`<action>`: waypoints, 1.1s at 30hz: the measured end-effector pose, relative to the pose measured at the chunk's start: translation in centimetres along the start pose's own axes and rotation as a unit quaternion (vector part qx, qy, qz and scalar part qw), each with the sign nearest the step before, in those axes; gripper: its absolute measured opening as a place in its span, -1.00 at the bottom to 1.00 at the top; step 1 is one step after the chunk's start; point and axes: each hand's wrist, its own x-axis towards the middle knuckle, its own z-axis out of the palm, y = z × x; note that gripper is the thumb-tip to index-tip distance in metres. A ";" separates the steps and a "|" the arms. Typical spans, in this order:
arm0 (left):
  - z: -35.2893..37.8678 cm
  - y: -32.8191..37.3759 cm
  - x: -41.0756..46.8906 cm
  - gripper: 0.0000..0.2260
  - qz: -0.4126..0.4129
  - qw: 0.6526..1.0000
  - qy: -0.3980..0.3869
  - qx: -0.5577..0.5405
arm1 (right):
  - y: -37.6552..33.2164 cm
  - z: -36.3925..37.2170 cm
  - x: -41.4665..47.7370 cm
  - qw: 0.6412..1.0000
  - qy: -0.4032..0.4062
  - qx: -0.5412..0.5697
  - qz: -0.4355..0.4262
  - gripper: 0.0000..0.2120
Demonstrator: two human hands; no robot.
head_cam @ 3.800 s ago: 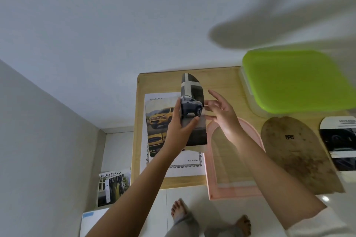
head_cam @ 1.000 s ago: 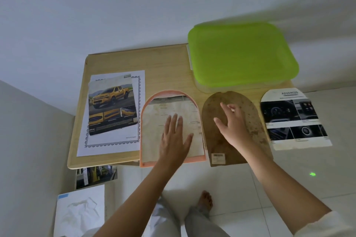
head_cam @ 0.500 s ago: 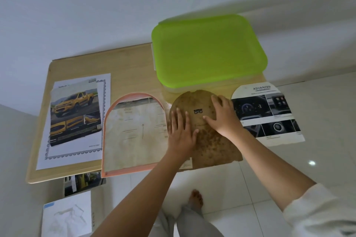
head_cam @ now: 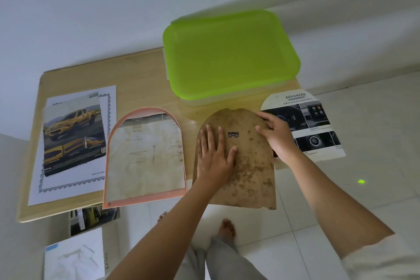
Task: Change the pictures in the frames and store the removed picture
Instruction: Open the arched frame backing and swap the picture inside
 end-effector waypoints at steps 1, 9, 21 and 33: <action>-0.2 0.4 -0.1 -0.26 0.003 1.000 -0.011 -0.010 | -0.2 -0.3 -0.3 0.999 0.016 0.042 0.014 -0.61; -5.3 0.3 -3.1 -0.28 -0.035 0.991 0.012 -0.131 | -2.0 -1.4 -2.5 0.977 0.054 0.195 0.060 -0.59; -11.8 -14.0 -5.8 -0.18 -0.145 0.944 0.031 -0.296 | -2.8 14.4 -3.9 1.000 -0.015 0.000 0.025 -0.53; -12.4 -19.8 -5.6 -0.21 -0.184 0.960 0.064 -0.203 | -1.9 22.2 -3.0 0.963 0.015 -0.266 -0.047 -0.40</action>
